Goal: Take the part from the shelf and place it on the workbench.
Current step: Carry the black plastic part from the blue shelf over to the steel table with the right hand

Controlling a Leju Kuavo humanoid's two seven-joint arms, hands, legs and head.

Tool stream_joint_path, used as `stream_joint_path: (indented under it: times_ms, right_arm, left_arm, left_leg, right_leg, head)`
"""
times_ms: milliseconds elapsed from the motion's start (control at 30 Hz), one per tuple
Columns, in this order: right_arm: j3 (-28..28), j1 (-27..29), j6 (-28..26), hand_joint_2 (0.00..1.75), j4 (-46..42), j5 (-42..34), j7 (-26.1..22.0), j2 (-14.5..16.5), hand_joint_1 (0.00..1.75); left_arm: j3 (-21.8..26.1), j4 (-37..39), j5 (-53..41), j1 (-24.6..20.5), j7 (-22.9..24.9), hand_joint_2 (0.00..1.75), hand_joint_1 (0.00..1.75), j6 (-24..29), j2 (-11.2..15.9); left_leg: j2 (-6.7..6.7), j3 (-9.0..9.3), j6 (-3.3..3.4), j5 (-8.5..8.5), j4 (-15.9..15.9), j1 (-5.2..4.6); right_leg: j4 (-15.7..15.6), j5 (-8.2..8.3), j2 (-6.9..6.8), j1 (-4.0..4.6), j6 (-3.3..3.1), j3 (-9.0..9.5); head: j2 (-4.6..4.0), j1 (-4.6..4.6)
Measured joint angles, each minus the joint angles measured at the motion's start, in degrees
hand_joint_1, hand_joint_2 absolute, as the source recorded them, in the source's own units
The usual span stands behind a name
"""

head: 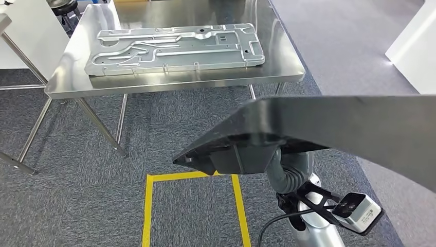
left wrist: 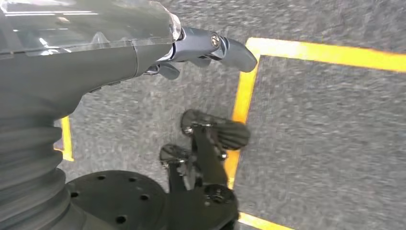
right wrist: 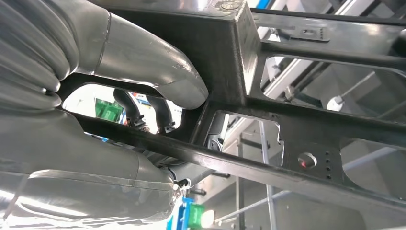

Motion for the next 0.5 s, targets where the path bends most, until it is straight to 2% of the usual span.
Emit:
stream_joint_path:
  times_ms: [33, 67, 133, 167, 200, 233, 267, 300, 367, 400, 500]
  right_arm:
    - [0.0, -0.1, 0.1, 1.75, 0.0, 0.0, 0.0, 0.0, 1.75]
    - [0.0, -0.1, 0.1, 1.75, 0.0, 0.0, -0.1, 0.0, 1.75]
    - [-0.1, 0.0, 0.1, 1.75, 0.0, 0.0, -0.1, 0.0, 1.75]
    - [-0.1, 0.1, 0.1, 1.75, 0.0, 0.0, -0.1, 0.0, 1.75]
    - [-0.1, 0.2, 0.1, 1.75, 0.0, 0.0, -0.1, 0.0, 1.75]
    - [-0.1, 0.2, 0.1, 1.75, 0.0, 0.0, -0.1, 0.0, 1.75]
    - [-0.1, 0.2, 0.1, 1.75, 0.0, 0.0, -0.1, 0.0, 1.75]
    - [-0.1, 0.2, 0.1, 1.75, 0.0, 0.0, -0.1, 0.0, 1.75]
    - [-0.1, 0.2, 0.1, 1.75, 0.1, 0.0, 0.0, 0.0, 1.75]
    - [-0.1, 0.2, 0.1, 1.75, 0.1, 0.0, 0.0, 0.0, 1.75]
    - [-0.1, 0.2, 0.1, 1.75, 0.1, 0.0, -0.1, 0.1, 1.75]
  left_arm:
    - [0.0, 0.0, 0.1, -0.1, 0.0, 1.75, 0.00, 0.0, 0.0]
    - [0.0, 0.0, 0.1, -0.1, 0.0, 1.75, 0.00, 0.0, -0.1]
    - [0.1, 0.0, 0.3, -0.2, 0.0, 1.75, 0.00, 0.1, -0.1]
    - [0.1, 0.0, 0.3, -0.1, 0.0, 1.75, 0.00, 0.1, -0.1]
    - [0.1, 0.0, 0.3, -0.1, 0.0, 1.75, 0.00, 0.1, -0.1]
    - [0.1, 0.0, 0.3, 0.0, 0.0, 1.75, 0.00, 0.2, -0.1]
    - [0.1, 0.0, 0.3, 0.0, 0.0, 1.75, 0.00, 0.2, -0.1]
    - [0.1, 0.0, 0.4, 0.0, 0.0, 1.75, 0.00, 0.2, -0.2]
    - [0.2, 0.0, 0.4, -0.1, 0.0, 1.75, 0.00, 0.2, -0.2]
    - [0.2, 0.0, 0.4, -0.1, 0.0, 1.75, 0.00, 0.2, -0.2]
    - [0.3, 0.0, 0.4, -0.2, 0.0, 1.75, 0.00, 0.2, -0.2]
  left_leg:
    - [0.01, 0.56, 0.21, -0.12, -0.3, 0.17]
    - [0.02, 0.97, 0.36, -0.30, -0.4, 0.28]
    - [0.01, 1.67, 0.47, -1.03, -0.5, 0.34]
    - [0.00, 2.18, 0.44, -1.51, -0.5, 0.35]
    - [-0.03, 2.81, 0.36, -2.03, -0.5, 0.39]
    - [-0.05, 3.56, 0.24, -2.59, -0.5, 0.45]
    - [-0.08, 4.36, 0.06, -3.18, -0.5, 0.51]
    - [-0.09, 4.99, -0.19, -3.78, -0.5, 0.55]
    - [-0.10, 5.71, -0.87, -4.75, -0.6, 0.52]
    - [-0.07, 5.87, -1.26, -4.96, -0.5, 0.49]
    - [0.02, 5.99, -2.23, -5.00, 0.8, 0.57]
  right_leg:
    - [2.2, -0.38, -0.10, -0.06, 0.33, -1.19]
    - [5.3, -1.17, -0.21, -0.24, 0.64, -3.13]
    - [12.0, -3.93, -0.33, -0.66, 1.29, -8.04]
    - [13.9, -5.01, -0.39, -0.89, 1.55, -9.94]
    - [14.1, -5.16, -0.48, -1.08, 1.73, -11.02]
    - [12.3, -4.00, -0.58, -1.22, 1.80, -11.13]
    - [9.0, -1.57, -0.69, -1.31, 1.79, -10.41]
    - [5.2, 1.69, -0.84, -1.33, 1.64, -9.49]
    - [0.0, 5.71, -1.01, -1.04, 0.98, -8.34]
    - [-0.9, 6.41, -0.96, -0.88, 0.51, -8.26]
    - [-1.4, 5.91, -0.64, -0.85, -0.83, -7.21]
  head:
    - [0.00, 0.00]
    - [0.00, 0.00]
    - [0.00, 0.00]
    - [0.00, 0.00]
    - [0.00, 0.00]
    - [0.00, 0.01]
    - [0.00, 0.01]
    - [0.00, 0.01]
    - [0.00, 0.01]
    - [0.00, 0.01]
    - [0.00, -0.01]
